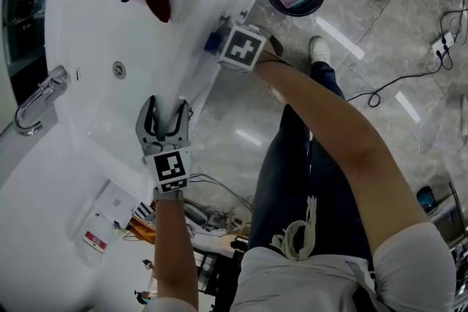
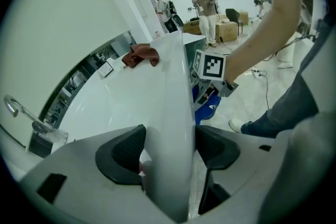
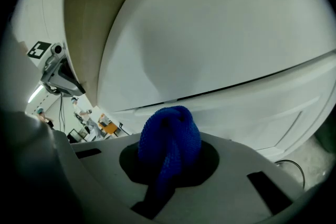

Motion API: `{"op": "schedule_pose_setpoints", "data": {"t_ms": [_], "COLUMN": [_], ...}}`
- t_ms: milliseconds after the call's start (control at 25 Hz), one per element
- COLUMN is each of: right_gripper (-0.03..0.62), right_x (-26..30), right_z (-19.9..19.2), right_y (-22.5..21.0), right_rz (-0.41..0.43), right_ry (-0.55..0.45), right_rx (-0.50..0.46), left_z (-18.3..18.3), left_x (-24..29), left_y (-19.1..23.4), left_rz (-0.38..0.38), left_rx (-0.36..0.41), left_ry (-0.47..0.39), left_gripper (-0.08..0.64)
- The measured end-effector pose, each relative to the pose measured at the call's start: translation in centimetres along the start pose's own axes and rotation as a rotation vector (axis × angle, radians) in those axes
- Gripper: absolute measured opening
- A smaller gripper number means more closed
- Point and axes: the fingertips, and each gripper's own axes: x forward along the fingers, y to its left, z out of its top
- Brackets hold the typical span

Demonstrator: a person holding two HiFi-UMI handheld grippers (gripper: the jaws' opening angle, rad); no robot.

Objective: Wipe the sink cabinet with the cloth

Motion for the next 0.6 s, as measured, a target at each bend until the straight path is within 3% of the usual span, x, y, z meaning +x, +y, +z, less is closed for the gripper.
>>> {"op": "schedule_pose_setpoints", "data": {"t_ms": [600], "right_gripper": [0.038], "right_x": [-5.6], "right_z": [1.0], "right_y": [-6.9], "right_rz": [-0.013], "right_ry": [0.010], "right_rx": [-0.005], "left_z": [0.0], "left_x": [0.0], "left_y": [-0.1], "left_rz": [-0.004], "left_rx": [-0.008], "left_ry": [0.005], "left_gripper": [0.293]}}
